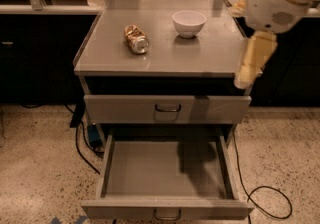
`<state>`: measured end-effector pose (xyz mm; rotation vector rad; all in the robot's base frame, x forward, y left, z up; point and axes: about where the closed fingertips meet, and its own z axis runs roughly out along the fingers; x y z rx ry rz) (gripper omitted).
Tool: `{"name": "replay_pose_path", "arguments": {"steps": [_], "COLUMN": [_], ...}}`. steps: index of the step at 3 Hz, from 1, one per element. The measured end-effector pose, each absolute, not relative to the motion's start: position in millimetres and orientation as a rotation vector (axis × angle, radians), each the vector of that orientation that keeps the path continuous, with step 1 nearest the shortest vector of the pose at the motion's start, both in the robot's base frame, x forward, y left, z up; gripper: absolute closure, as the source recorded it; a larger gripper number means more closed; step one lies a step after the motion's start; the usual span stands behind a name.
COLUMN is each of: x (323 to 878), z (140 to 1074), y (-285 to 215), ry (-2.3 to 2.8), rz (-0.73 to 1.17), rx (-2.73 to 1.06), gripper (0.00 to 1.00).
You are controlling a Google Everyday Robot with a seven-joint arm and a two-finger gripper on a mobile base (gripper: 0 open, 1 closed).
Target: Place orange can into middle drawer
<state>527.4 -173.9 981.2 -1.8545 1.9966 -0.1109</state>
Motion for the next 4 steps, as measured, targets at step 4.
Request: {"name": "replay_pose_path", "arguments": {"steps": [4], "x": [642], "z": [968], "y": [-122], "ry": [1.931], "rz": [-0.207], "rx": [-1.739], "gripper": [0.00]}}
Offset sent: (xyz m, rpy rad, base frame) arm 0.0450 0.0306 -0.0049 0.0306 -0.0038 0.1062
